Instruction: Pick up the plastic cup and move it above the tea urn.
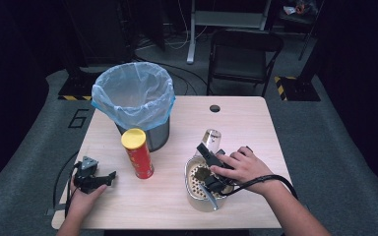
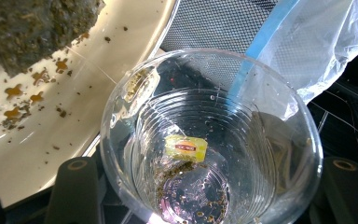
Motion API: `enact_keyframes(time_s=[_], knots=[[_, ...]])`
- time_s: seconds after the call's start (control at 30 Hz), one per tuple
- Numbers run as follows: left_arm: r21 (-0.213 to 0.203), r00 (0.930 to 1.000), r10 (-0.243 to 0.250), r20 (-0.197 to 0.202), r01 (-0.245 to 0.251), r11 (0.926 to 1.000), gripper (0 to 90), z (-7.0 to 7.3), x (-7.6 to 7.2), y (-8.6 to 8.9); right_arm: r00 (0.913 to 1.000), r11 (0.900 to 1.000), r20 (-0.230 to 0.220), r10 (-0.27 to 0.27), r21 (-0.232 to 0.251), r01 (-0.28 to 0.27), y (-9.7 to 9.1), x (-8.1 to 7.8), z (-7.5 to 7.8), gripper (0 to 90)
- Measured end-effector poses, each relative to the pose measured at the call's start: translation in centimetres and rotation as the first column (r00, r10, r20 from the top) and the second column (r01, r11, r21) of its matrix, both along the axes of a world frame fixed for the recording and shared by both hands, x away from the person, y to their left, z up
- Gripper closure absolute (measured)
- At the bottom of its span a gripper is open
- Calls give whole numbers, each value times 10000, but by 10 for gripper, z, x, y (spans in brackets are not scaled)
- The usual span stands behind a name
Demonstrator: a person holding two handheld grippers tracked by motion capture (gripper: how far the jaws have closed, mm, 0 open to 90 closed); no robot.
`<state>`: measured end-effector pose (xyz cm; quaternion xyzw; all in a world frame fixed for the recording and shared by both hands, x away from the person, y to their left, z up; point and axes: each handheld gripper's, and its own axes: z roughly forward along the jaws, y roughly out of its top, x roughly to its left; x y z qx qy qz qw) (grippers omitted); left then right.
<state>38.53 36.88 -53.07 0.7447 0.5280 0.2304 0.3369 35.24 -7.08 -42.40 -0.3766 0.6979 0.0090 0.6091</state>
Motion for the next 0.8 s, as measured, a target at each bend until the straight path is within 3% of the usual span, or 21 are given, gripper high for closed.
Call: enact_keyframes(time_s=[0.07,0.1,0.2,0.23,0.3,0.4,0.53,0.57,0.6,0.63,0.67,0.7,0.73,0.8], knots=[[-14,10000,3,5,-2,10000,137,0,0,0,10000,9990,32,-49,455,48,-2,0,-2,350],[-3,10000,3,6,-3,10000,136,0,0,0,9990,9997,409,-167,-190,175,-2,-2,4,349],[-14,10000,-1,4,1,10000,136,0,0,0,9998,9999,187,-57,109,55,-2,-2,3,349],[1,10000,0,29,0,10000,136,0,0,0,10000,9978,-17,-83,659,84,-2,-2,0,349],[-8,10000,2,17,-2,10000,136,0,0,0,9999,9976,-14,-109,687,109,-3,-3,0,349],[-3,10000,2,26,-2,10000,136,0,0,0,9998,9991,-142,-147,399,153,-3,-2,0,349],[2,10000,-2,32,2,10000,136,0,0,0,9999,9976,-11,-139,680,139,-4,-2,0,347],[-1,10000,-3,31,3,10000,136,0,0,0,9996,9996,153,-222,188,219,-4,-3,3,347],[-2,10000,3,21,-3,10000,136,0,0,0,9996,9995,149,-237,213,234,-5,-3,3,347],[-2,10000,-3,2,3,10000,136,0,0,0,9996,9992,71,-259,303,257,-5,-3,3,347],[-3,10000,2,25,-2,10000,136,0,0,0,9998,9973,-16,-200,700,201,-5,-3,1,347],[-3,10000,2,25,-2,10000,136,0,0,0,9998,9973,-16,-200,700,201,-5,-3,1,347],[-3,10000,-1,23,1,10000,136,0,0,0,9999,9940,-90,-132,1082,141,-5,-2,-2,346],[2,10000,-2,30,2,10000,136,0,0,0,9998,9955,-71,-178,932,184,-5,-2,0,345]])
